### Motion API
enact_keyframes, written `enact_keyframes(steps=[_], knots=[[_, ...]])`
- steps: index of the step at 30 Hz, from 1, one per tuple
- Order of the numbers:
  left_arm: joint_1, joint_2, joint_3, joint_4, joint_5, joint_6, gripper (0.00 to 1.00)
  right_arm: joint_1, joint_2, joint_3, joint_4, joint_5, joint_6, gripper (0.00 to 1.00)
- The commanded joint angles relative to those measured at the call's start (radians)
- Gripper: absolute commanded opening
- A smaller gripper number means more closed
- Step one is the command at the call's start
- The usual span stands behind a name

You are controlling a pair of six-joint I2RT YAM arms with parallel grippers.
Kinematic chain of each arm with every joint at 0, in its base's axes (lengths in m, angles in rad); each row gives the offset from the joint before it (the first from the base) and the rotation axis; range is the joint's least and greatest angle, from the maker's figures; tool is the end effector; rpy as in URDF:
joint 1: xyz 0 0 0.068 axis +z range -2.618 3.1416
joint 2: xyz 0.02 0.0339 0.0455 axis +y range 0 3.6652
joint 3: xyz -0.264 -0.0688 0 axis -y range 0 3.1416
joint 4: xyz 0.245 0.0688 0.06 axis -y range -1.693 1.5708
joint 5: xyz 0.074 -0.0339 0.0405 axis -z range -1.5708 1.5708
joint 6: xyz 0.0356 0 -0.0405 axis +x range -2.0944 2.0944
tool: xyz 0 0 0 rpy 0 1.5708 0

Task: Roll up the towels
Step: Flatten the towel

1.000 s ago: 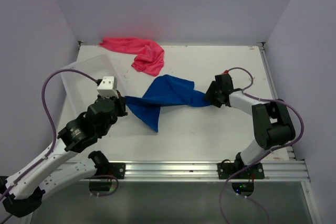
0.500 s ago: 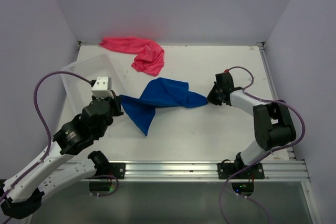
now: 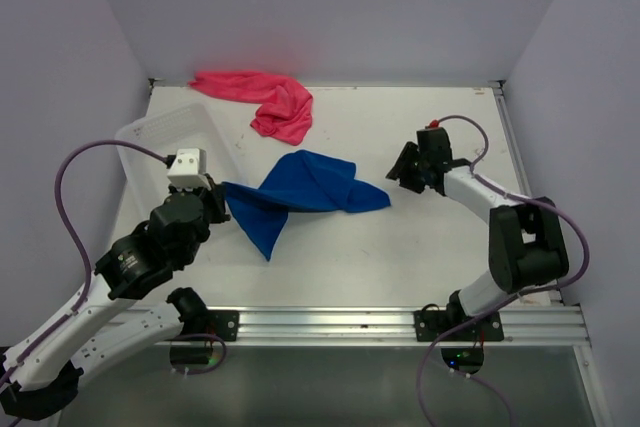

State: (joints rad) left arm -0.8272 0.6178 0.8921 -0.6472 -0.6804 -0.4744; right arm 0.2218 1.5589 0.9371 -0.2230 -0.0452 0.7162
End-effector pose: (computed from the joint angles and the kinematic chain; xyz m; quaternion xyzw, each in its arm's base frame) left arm 0.0971 -0.0725 0.3535 -0.0486 0.7995 -0.1027 0.5898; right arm 0.3154 0.0728 0.2016 0.2209 0.9082 0.1793 0.3071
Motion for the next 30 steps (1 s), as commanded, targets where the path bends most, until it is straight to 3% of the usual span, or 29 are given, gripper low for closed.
enact_keyframes(steps=[1, 11, 17, 21, 30], knots=[[-0.004, -0.004, 0.007, 0.003, -0.001, 0.016, 0.0, 0.008, 0.056, -0.056, 0.017, -0.059, -0.043, 0.51], [-0.004, 0.003, -0.001, -0.003, -0.016, 0.014, 0.0, 0.03, 0.084, -0.152, 0.136, -0.131, -0.018, 0.48], [-0.004, 0.007, 0.002, -0.002, -0.025, 0.017, 0.0, 0.033, 0.084, -0.159, 0.134, -0.16, 0.006, 0.3], [-0.003, 0.013, 0.004, 0.003, -0.033, 0.017, 0.0, 0.033, 0.069, -0.143, 0.125, -0.182, 0.04, 0.0], [-0.004, 0.017, 0.03, -0.005, -0.076, 0.019, 0.0, -0.048, -0.105, -0.078, 0.169, -0.193, 0.42, 0.0]])
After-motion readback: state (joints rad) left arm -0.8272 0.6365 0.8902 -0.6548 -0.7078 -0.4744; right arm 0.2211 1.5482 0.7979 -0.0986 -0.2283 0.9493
